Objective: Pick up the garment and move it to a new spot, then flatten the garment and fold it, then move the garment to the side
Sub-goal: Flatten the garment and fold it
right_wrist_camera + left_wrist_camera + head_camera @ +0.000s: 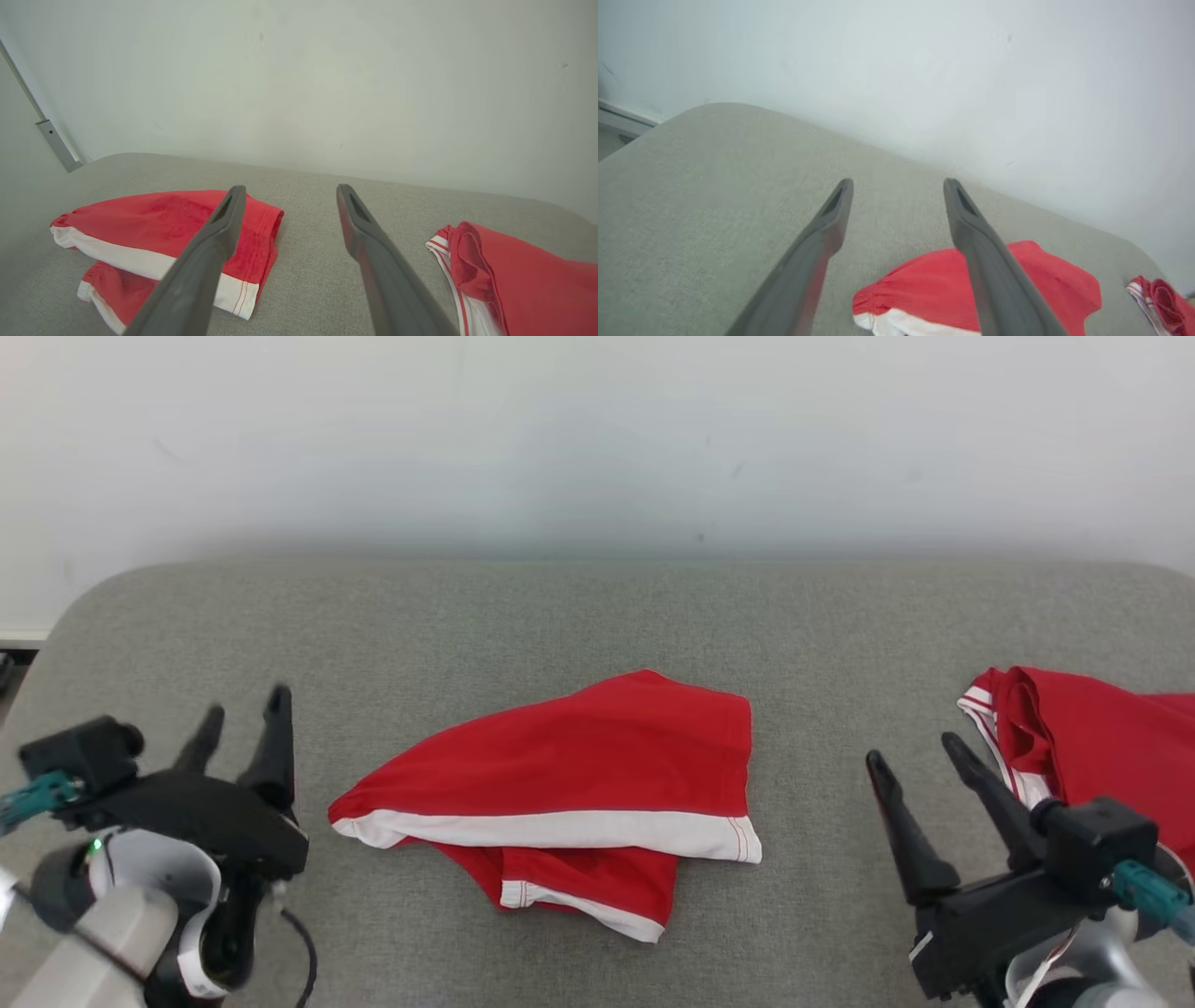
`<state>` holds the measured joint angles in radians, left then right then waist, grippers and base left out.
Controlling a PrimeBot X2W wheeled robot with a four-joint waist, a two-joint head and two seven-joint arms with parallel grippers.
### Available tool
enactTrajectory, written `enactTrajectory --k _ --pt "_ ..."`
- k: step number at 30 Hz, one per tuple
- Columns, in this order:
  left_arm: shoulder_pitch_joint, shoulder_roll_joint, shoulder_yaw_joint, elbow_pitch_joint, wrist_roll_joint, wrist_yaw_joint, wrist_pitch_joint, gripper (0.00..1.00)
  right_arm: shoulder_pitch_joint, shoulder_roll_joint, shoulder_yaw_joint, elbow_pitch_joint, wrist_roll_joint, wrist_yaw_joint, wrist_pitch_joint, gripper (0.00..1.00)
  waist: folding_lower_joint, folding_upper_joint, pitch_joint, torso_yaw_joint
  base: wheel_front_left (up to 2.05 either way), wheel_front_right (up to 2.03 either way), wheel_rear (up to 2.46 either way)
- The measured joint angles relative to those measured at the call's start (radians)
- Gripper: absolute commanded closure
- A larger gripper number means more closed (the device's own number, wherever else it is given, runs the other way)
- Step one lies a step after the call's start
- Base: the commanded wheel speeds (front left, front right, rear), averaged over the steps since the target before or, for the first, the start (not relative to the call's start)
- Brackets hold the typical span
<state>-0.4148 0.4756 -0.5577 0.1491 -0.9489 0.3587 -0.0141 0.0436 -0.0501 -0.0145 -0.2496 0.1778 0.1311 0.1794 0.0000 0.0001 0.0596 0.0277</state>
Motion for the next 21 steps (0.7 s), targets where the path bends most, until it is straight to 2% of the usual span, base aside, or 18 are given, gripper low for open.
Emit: enactTrajectory --k 3,7,11,13,15,18,21 --pt "-0.001 -0.012 0.041 -0.072 0.005 -0.019 -0.098 0.00 -0.035 0.000 -0.034 0.018 -0.003 0.000 0.033 0.00 0.0000 0.0000 -0.012 0.009 0.00 0.00 0.00" --pt "-0.002 -0.057 0.094 -0.126 0.010 -0.040 -0.209 0.00 -0.092 0.000 -0.080 0.046 0.015 0.000 0.035 0.00 0.0000 0.0000 -0.031 0.016 0.00 0.00 0.00" --pt "0.014 -0.107 0.167 -0.171 0.047 -0.061 -0.243 0.00 -0.144 0.000 -0.104 0.089 0.047 0.000 0.012 0.00 0.0000 0.0000 -0.045 0.015 0.00 0.00 0.00" --pt "0.052 -0.153 0.239 -0.205 0.055 -0.082 -0.246 0.00 -0.169 0.000 -0.111 0.115 0.061 0.000 -0.008 0.00 -0.0001 0.0000 -0.047 0.011 0.00 0.00 0.00" --pt "0.097 -0.218 0.334 -0.251 0.066 -0.120 -0.247 0.00 -0.184 0.000 -0.119 0.141 0.073 0.000 -0.027 0.00 0.0000 0.0000 -0.048 0.008 0.00 0.00 0.00" --pt "0.189 -0.285 0.413 -0.276 0.088 -0.201 -0.247 0.00 -0.196 0.000 -0.115 0.171 0.075 0.000 -0.044 0.00 0.0000 0.0000 -0.046 0.007 0.00 0.00 0.00" --pt "0.267 -0.324 0.459 -0.285 0.110 -0.276 -0.247 0.00 -0.195 0.001 -0.103 0.190 0.074 0.000 -0.049 0.00 0.0000 0.0000 -0.044 0.010 0.00 0.00 0.00"
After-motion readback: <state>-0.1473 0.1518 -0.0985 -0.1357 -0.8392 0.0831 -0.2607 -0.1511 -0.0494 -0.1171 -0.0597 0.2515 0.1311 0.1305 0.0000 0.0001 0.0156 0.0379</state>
